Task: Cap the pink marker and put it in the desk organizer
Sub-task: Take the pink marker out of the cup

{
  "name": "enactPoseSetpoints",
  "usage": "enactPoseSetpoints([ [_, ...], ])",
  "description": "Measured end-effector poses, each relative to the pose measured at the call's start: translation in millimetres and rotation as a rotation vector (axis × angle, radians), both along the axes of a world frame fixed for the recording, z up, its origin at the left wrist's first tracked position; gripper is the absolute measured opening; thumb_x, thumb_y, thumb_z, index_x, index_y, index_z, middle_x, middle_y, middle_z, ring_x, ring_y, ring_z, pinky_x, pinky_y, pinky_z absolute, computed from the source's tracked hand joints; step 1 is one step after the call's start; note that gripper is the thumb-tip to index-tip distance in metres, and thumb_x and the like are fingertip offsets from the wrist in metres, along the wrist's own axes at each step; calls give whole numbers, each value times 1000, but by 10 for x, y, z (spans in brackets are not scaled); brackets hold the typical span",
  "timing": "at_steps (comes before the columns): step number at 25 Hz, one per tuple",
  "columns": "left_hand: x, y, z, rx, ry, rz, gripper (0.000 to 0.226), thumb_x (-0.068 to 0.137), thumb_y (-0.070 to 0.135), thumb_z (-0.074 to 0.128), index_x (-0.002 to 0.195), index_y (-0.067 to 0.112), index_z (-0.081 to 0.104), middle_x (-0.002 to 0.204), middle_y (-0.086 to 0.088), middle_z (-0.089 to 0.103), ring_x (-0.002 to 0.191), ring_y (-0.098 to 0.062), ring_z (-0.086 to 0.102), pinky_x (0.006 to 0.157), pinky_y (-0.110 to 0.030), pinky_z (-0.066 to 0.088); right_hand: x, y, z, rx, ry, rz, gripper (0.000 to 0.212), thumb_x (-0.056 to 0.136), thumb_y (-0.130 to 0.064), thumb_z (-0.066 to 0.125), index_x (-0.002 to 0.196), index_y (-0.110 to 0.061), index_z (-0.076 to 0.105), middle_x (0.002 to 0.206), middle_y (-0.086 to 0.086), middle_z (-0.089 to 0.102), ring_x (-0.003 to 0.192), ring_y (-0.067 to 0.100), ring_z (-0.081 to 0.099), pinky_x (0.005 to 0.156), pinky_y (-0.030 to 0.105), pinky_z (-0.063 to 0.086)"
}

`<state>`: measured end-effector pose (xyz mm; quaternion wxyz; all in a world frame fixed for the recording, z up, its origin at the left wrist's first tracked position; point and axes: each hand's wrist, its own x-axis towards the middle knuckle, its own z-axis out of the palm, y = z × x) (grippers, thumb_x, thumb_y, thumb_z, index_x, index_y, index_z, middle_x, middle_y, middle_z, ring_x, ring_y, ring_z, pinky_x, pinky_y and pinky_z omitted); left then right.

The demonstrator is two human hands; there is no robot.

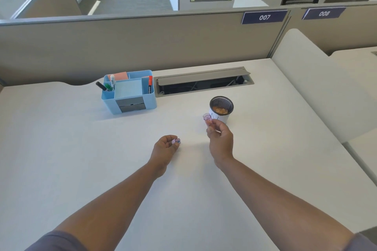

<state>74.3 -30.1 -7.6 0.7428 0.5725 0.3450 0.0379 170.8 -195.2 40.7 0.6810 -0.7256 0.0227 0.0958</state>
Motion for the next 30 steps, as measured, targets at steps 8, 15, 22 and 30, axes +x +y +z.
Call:
enactPoseSetpoints([
  [8,535,-152,-68,-1,-10,-11,9,97,16,69,104,20,68,106,2,75,96,-13,62,90,-30,45,650,-197,208,-279,-153,-155,31,101,-12,51,130,-14,62,125,-1,59,116,18,58,96,25,43],
  [15,872,-192,-98,6,4,9,8,96,19,71,103,22,68,103,5,76,94,-10,63,74,-24,46,915,-242,194,-371,-167,-114,35,98,-9,54,131,-14,62,130,5,61,116,19,57,100,28,43],
  [22,937,-161,-126,44,13,-19,7,98,17,67,100,24,65,105,6,76,102,-10,66,81,-21,49,952,-226,190,-323,-201,-137,32,90,-6,63,113,-27,58,103,-11,65,94,13,65,88,28,51],
  [30,954,-162,-128,56,27,-26,7,97,20,68,101,26,65,106,7,75,99,-9,65,78,-22,48,999,-224,221,-353,-261,-108,25,89,-8,64,107,-26,66,82,-24,70,80,-5,65,74,7,44],
])
